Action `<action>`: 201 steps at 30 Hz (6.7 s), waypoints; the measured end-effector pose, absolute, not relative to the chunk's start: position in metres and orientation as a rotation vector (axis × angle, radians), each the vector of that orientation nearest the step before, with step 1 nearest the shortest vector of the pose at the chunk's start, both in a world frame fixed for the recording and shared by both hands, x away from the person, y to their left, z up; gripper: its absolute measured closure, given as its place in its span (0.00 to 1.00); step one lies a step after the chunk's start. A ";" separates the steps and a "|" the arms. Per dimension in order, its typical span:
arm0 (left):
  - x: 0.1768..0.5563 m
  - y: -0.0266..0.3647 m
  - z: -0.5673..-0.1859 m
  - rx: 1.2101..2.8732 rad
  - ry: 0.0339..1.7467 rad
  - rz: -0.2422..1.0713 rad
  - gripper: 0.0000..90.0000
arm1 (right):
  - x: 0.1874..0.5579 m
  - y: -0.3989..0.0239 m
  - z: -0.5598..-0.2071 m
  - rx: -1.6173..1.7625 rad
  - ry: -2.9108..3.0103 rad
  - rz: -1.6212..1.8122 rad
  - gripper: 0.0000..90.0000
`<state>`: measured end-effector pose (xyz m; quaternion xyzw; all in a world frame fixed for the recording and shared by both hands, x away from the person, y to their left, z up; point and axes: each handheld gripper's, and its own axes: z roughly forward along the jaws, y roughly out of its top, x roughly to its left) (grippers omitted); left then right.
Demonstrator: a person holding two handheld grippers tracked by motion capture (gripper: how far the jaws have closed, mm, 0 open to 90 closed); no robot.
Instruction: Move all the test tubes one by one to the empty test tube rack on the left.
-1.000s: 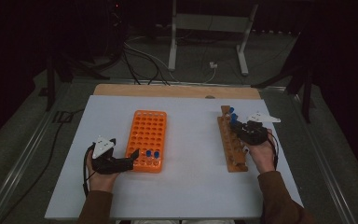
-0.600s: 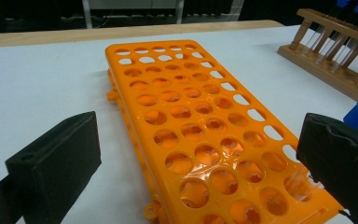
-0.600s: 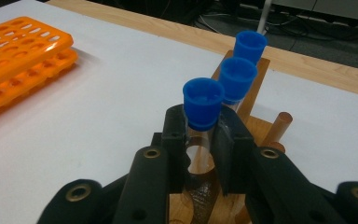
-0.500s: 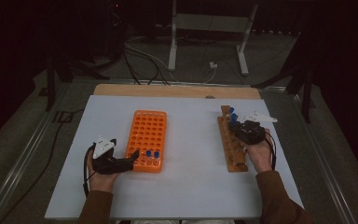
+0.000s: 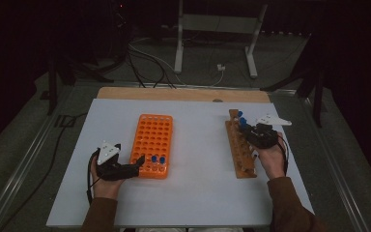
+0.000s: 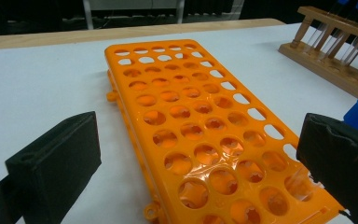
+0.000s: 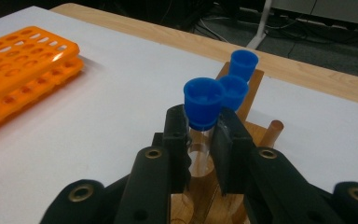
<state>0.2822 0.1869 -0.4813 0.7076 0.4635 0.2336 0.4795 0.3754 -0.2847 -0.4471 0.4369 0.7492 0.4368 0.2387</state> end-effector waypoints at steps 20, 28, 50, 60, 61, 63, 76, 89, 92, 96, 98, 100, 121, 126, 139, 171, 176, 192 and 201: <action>0.282 0.185 -0.482 1.738 1.124 0.585 0.01 | 0.371 -0.292 -0.423 1.213 2.022 1.260 0.86; 0.282 0.185 -0.482 1.737 1.126 0.586 0.01 | 0.369 -0.293 -0.406 1.187 2.003 1.286 0.86; 0.280 0.184 -0.481 1.733 1.123 0.592 0.01 | 0.369 -0.264 -0.400 1.130 2.057 1.338 0.86; 0.281 0.184 -0.481 1.732 1.122 0.592 0.01 | 0.370 -0.240 -0.403 1.093 2.104 1.371 0.86; 0.281 0.184 -0.481 1.732 1.122 0.593 0.01 | 0.370 -0.238 -0.403 1.088 2.108 1.374 0.86; 0.280 0.184 -0.481 1.732 1.123 0.598 0.01 | 0.370 -0.233 -0.403 1.083 2.117 1.380 0.86; 0.280 0.185 -0.481 1.721 1.128 0.602 0.01 | 0.369 -0.202 -0.401 1.022 2.168 1.414 0.86; 0.279 0.174 -0.462 1.675 1.081 0.604 0.01 | 0.368 -0.168 -0.403 0.963 2.245 1.441 0.86; 0.280 0.172 -0.459 1.687 1.066 0.605 0.01 | 0.368 -0.158 -0.403 0.953 2.264 1.460 0.86; 0.283 0.169 -0.452 1.693 1.035 0.589 0.02 | 0.367 -0.143 -0.401 0.922 2.291 1.464 0.86; 0.285 0.166 -0.450 1.700 1.018 0.582 0.02 | 0.367 -0.136 -0.400 0.908 2.304 1.462 0.86; 0.287 0.162 -0.448 1.708 1.005 0.572 0.02 | 0.367 -0.129 -0.399 0.898 2.316 1.467 0.86; 0.309 0.123 -0.431 1.785 0.917 0.570 0.37 | 0.362 -0.078 -0.391 0.803 2.414 1.524 0.86; 0.311 0.122 -0.431 1.781 0.901 0.553 0.64 | 0.360 -0.072 -0.389 0.781 2.428 1.528 0.86; 0.310 0.123 -0.432 1.779 0.850 0.540 0.86 | 0.359 -0.068 -0.391 0.774 2.451 1.527 0.84; 0.290 0.161 -0.456 1.728 0.961 0.494 0.87 | 0.365 -0.151 -0.409 0.969 2.289 1.458 0.00; 0.286 0.163 -0.458 1.723 0.967 0.487 0.87 | 0.363 -0.163 -0.411 0.987 2.270 1.452 0.00; 0.275 0.163 -0.467 1.750 0.964 0.468 0.87 | 0.357 -0.187 -0.416 1.018 2.243 1.432 0.00; 0.271 0.160 -0.472 1.779 0.958 0.456 0.87 | 0.355 -0.196 -0.418 1.020 2.237 1.424 0.00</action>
